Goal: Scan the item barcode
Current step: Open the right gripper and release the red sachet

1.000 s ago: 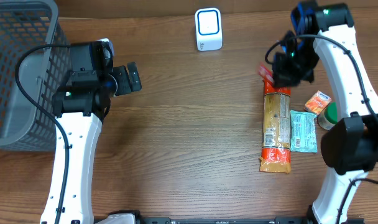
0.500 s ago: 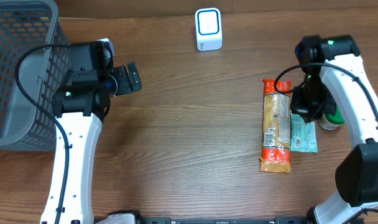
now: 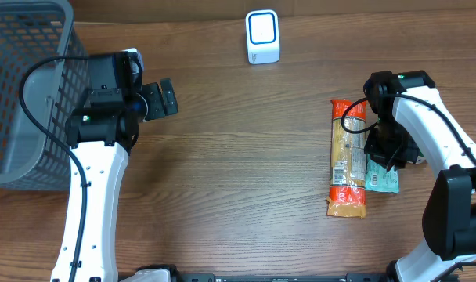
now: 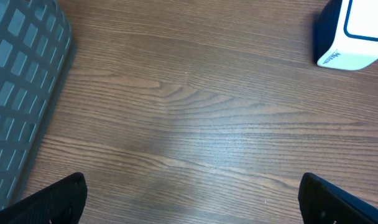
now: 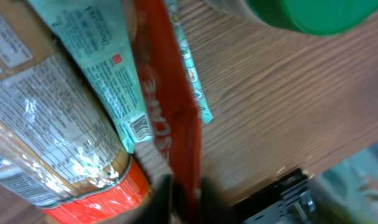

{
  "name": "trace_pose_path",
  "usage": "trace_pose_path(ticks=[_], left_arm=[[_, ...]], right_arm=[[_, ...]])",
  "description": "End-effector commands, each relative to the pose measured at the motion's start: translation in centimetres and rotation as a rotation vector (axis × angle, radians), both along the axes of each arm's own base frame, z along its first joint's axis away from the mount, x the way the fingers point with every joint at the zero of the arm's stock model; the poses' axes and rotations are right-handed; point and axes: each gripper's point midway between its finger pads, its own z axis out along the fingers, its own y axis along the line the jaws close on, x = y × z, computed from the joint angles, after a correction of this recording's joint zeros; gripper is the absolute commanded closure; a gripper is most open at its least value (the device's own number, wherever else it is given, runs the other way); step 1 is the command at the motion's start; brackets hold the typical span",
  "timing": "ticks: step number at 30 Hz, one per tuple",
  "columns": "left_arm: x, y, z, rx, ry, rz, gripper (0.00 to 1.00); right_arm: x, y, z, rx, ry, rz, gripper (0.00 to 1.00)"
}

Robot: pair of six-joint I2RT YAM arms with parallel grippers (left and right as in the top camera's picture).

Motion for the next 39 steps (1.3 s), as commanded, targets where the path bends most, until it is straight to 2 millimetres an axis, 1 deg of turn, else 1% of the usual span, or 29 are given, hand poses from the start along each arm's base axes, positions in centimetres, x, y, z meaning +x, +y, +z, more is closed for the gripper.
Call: trace_pose_path(ticks=[1, 3, 5, 7, 8, 15, 17, 18, 19, 23, 26, 32, 34, 35, 39], left_arm=[[0.2, 0.2, 0.0, 0.018, 0.002, -0.002, 0.00], [0.2, 0.2, 0.0, 0.018, 0.002, -0.002, 0.00], [0.2, 0.2, 0.0, 0.018, 0.002, -0.002, 0.00], [0.2, 0.2, 0.0, 0.018, 0.002, -0.002, 0.00], [0.2, 0.2, 0.0, 0.018, 0.002, -0.002, 0.00], [0.1, 0.2, 0.0, 0.018, 0.002, -0.002, 0.00], [0.2, 0.2, 0.0, 0.018, 0.002, -0.002, 0.00], [0.2, 0.2, 0.0, 0.018, 0.002, -0.002, 0.00], [0.2, 0.2, 0.0, 0.018, 0.002, -0.002, 0.00], [0.2, 0.2, 0.0, 0.018, 0.002, -0.002, 0.00], [0.2, 0.2, 0.0, 0.018, 0.002, -0.002, 0.00], [0.1, 0.2, 0.0, 0.018, 0.002, -0.002, 0.00], [0.2, 0.2, 0.0, 0.017, 0.002, -0.003, 0.00], [0.1, 0.2, 0.0, 0.017, 0.002, -0.003, 0.00], [0.1, 0.2, 0.0, 0.017, 0.002, -0.003, 0.00]], right_arm=[[-0.2, 0.3, 0.0, 0.022, -0.001, -0.011, 0.40], [-0.3, 0.6, -0.1, 0.045, 0.009, 0.007, 0.28], [-0.4, 0.7, -0.1, 0.048, 0.012, 0.005, 0.23], [-0.4, 0.7, 0.2, 0.047, 0.014, 0.003, 0.12], [-0.3, 0.7, 0.4, 0.045, 0.012, -0.002, 0.11], [1.3, 1.0, 3.5, 0.067, -0.092, 0.003, 0.09], [1.5, 1.1, 4.0, 0.073, -0.116, 0.003, 0.08], [1.6, 1.1, 4.1, 0.074, -0.124, 0.003, 0.08], [1.7, 1.1, 4.1, 0.074, -0.129, 0.003, 0.00], [2.0, 1.2, 4.0, 0.076, -0.138, 0.003, 0.00], [2.6, 1.2, 3.9, 0.079, -0.166, 0.004, 0.00], [5.2, 1.6, 3.7, 0.092, -0.271, 0.007, 0.00], [6.3, 1.7, 3.7, 0.097, -0.316, 0.008, 0.00], [7.4, 1.8, 3.8, 0.103, -0.360, 0.010, 0.00], [9.5, 2.1, 4.0, 0.113, -0.447, 0.012, 0.00]])
